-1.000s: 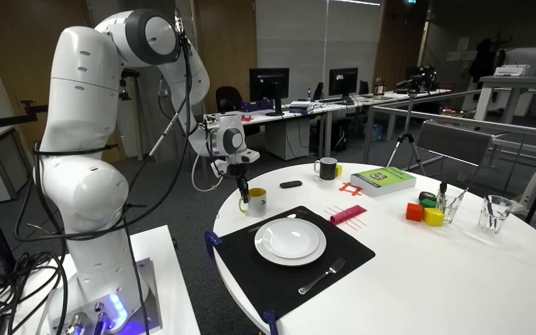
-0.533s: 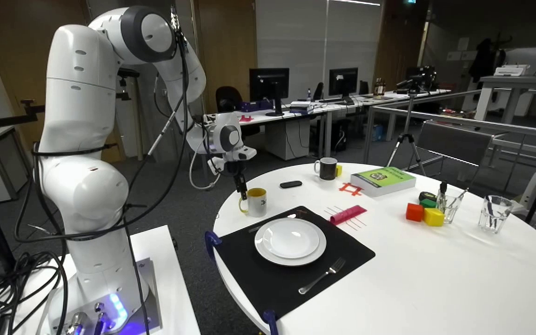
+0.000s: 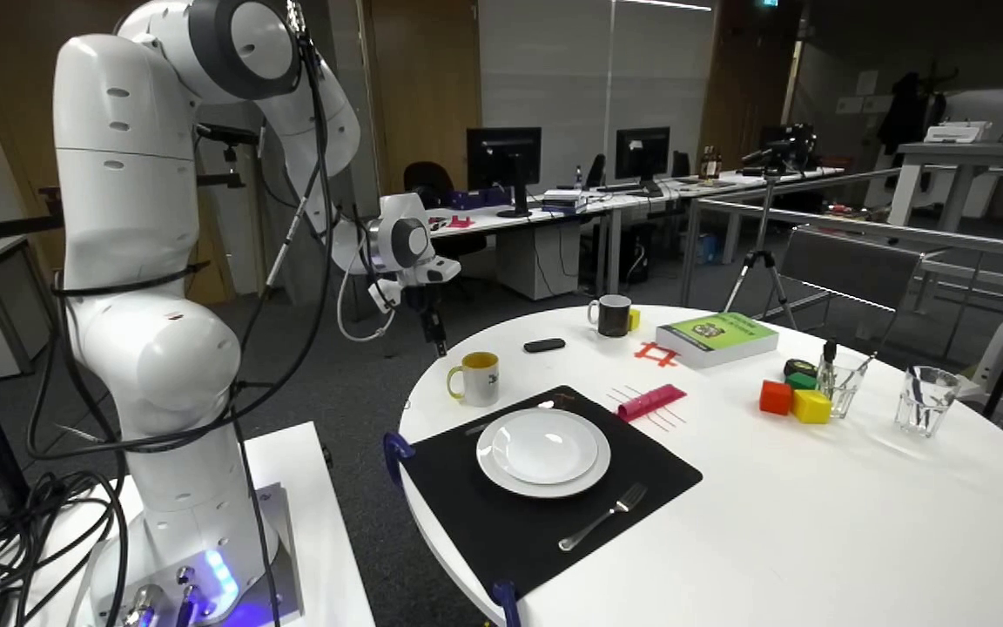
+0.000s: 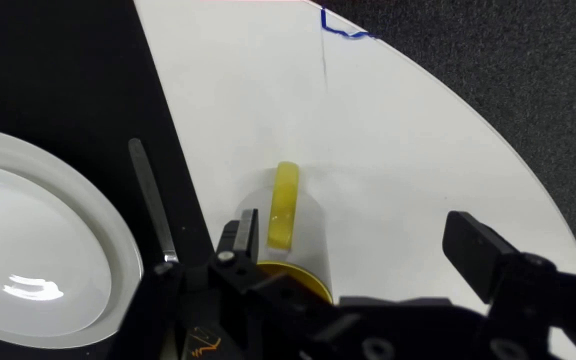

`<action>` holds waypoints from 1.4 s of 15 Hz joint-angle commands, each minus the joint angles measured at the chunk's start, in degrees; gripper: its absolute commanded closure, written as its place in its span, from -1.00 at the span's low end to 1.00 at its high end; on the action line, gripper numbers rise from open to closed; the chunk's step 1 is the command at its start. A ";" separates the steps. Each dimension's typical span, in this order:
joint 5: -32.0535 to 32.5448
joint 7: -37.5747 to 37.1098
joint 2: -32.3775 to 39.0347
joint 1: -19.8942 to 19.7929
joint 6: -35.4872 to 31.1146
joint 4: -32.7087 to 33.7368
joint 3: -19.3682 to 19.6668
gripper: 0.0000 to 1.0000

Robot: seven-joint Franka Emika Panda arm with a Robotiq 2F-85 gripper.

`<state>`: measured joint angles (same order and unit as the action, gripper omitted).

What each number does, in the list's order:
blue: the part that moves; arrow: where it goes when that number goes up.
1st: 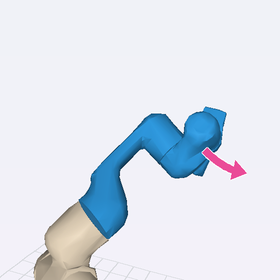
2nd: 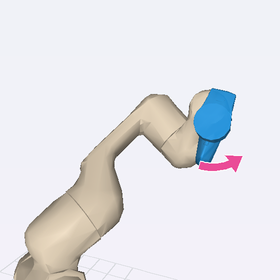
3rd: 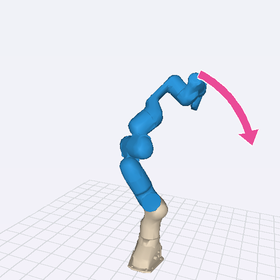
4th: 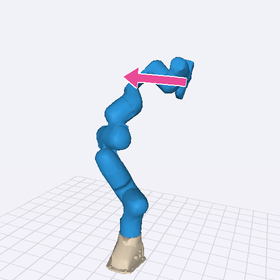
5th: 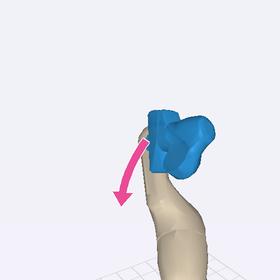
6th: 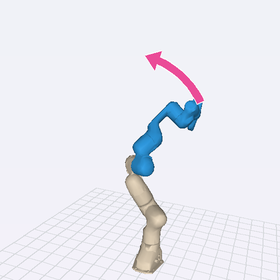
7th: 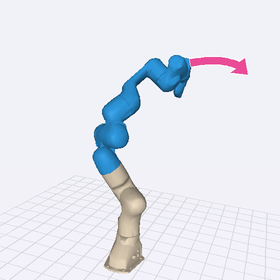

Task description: Move the mug forward

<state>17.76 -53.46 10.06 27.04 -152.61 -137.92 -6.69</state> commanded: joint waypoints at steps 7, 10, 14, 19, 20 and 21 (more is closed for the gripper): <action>2.12 -2.25 -17.88 -4.59 2.38 -8.37 -6.21 -1.00; 0.49 -0.26 -22.92 -7.28 3.52 -10.28 -8.38 -1.00; -3.84 6.89 -27.20 -9.02 5.60 -11.90 -9.12 -1.00; -15.42 24.90 -30.35 -7.93 6.53 -14.24 -7.27 -1.00; -17.08 27.52 -30.74 -8.15 7.12 -14.40 -7.33 -1.00; -18.71 30.22 -30.89 -8.24 7.70 -14.48 -7.31 -1.00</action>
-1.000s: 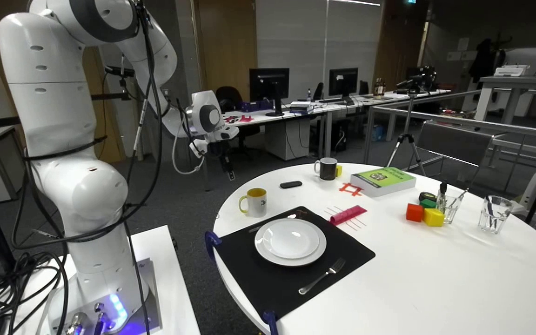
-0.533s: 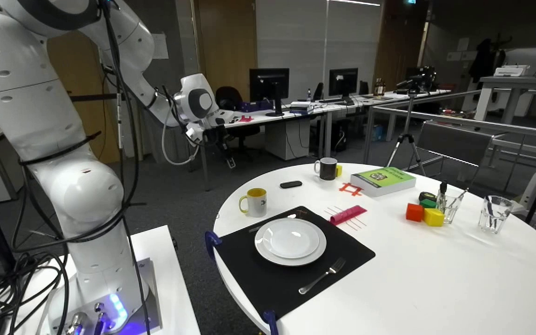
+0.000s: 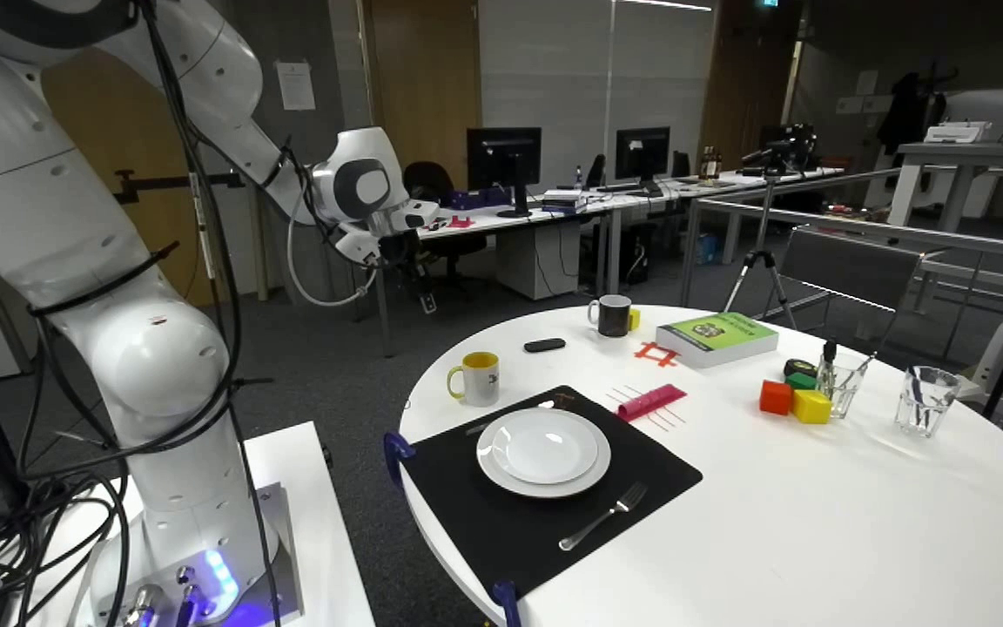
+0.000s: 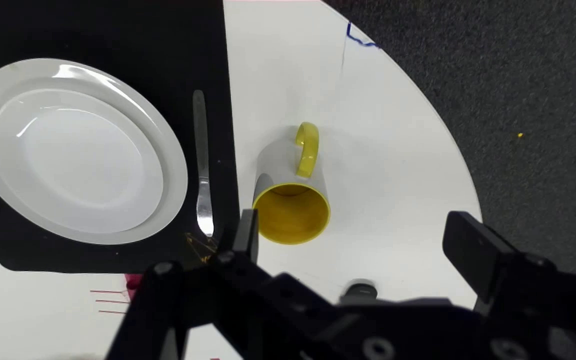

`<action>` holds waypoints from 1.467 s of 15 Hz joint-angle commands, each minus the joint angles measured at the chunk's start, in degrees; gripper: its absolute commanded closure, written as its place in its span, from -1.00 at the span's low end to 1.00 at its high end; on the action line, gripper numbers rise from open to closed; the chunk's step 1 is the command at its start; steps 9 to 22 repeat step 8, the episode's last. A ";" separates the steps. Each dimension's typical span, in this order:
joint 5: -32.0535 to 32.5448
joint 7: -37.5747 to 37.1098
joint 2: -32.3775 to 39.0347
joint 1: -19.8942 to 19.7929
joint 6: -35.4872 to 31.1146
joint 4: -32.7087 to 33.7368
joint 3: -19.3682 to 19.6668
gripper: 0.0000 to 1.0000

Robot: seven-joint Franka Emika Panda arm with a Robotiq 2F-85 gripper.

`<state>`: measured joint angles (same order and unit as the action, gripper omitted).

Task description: Move the mug forward

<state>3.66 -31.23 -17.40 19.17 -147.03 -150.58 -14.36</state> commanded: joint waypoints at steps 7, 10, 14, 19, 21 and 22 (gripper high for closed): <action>-6.44 12.35 -0.90 -1.54 2.26 -0.41 -1.23 -1.00; -6.44 12.37 -0.90 -1.54 2.27 -0.41 -1.23 -1.00; -6.44 12.37 -0.90 -1.54 2.27 -0.41 -1.23 -1.00; -6.44 12.37 -0.90 -1.54 2.27 -0.41 -1.23 -1.00; -6.44 12.37 -0.90 -1.54 2.27 -0.41 -1.23 -1.00; -6.44 12.37 -0.90 -1.54 2.27 -0.41 -1.23 -1.00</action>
